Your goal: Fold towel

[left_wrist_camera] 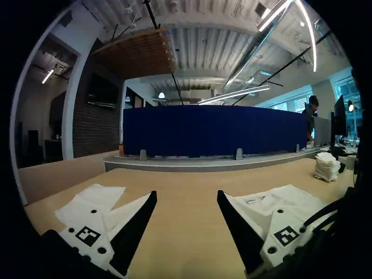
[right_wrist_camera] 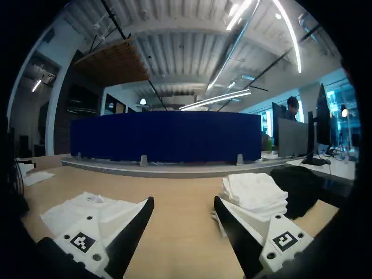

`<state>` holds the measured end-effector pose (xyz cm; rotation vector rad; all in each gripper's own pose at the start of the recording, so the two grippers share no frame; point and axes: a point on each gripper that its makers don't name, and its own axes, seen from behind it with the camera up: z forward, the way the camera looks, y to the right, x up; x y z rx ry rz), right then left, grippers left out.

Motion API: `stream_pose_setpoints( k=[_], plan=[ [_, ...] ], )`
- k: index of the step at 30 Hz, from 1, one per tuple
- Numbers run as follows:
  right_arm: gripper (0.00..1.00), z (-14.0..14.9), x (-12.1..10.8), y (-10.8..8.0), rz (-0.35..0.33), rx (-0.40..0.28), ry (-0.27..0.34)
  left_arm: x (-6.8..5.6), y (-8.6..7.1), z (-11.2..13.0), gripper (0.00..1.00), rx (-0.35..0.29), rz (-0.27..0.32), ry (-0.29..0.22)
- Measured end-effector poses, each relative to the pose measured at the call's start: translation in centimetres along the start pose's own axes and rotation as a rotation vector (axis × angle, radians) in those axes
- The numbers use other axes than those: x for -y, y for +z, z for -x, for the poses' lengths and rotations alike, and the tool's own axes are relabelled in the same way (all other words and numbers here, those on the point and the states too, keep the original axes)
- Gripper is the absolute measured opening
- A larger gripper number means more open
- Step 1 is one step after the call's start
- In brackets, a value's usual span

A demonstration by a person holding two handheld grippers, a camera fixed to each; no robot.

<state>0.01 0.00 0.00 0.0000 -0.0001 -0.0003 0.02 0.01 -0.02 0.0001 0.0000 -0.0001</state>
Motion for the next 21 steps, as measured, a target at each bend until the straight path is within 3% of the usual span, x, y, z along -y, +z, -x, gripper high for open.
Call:
stream_pose_setpoints(
  k=[21],
  plan=[
    [1.00, -0.17, 0.01, 0.03, 0.000, 0.000, -0.001, -0.02, 0.04, 0.01, 0.96, 0.000, 0.000, 0.000]
  ],
)
